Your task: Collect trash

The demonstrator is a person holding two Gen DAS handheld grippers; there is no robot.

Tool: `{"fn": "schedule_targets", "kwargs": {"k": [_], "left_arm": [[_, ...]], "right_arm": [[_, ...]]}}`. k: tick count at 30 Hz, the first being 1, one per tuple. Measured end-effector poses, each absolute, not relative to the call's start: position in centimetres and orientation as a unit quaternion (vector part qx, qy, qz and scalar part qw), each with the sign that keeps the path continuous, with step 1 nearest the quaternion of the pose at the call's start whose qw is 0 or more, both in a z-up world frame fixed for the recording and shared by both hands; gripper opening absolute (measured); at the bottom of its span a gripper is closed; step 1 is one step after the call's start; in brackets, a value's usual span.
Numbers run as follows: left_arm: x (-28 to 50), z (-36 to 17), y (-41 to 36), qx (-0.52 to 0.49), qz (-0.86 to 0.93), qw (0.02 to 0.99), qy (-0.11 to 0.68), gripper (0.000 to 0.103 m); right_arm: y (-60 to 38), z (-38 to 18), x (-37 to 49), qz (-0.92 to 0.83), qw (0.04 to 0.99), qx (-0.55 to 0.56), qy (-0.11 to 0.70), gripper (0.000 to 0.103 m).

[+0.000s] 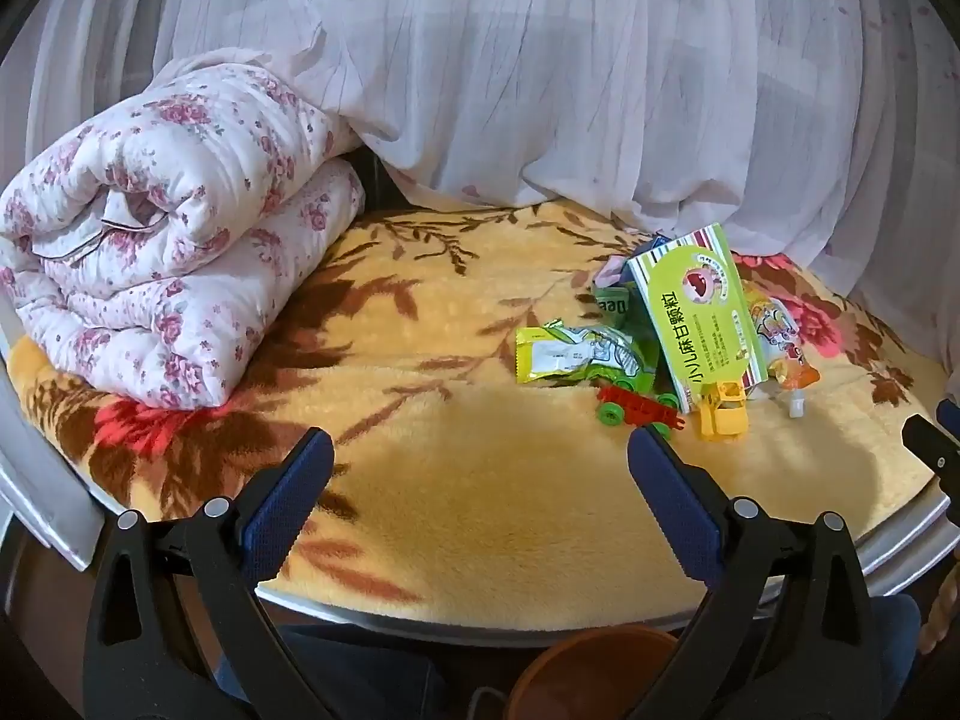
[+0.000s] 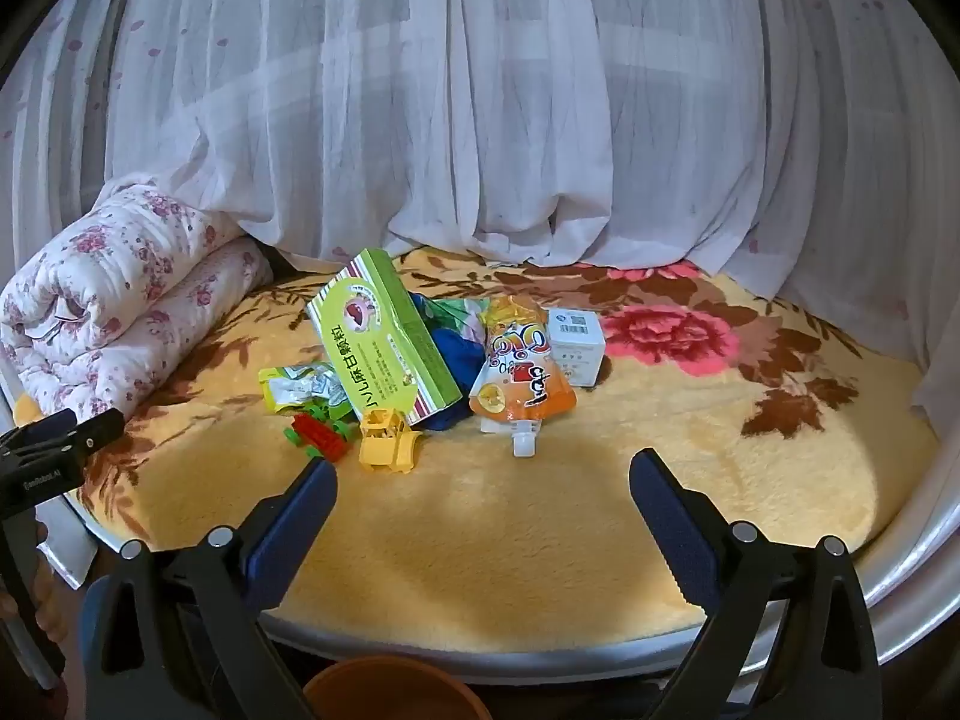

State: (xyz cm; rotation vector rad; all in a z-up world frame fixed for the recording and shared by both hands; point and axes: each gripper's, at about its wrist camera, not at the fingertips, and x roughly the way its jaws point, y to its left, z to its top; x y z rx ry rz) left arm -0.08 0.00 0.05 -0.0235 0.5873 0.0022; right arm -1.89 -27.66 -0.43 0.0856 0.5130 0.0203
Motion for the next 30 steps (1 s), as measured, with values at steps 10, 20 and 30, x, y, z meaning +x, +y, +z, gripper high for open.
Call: {"fn": "schedule_targets", "kwargs": {"k": [10, 20, 30], "left_arm": [[-0.4, 0.6, -0.3, -0.008, 0.003, 0.958, 0.287, 0.096], [-0.4, 0.7, -0.3, -0.009, 0.003, 0.957, 0.291, 0.096], [-0.7, 0.2, -0.2, -0.011, 0.004, 0.956, 0.292, 0.096]], "right_arm": [[-27.6, -0.3, -2.2, 0.014, 0.967, 0.041, 0.25, 0.096], [-27.2, -0.6, -2.1, 0.021, 0.965, 0.047, 0.256, 0.096], [-27.5, -0.9, -2.1, 0.027, 0.964, 0.052, 0.26, 0.096]]}}
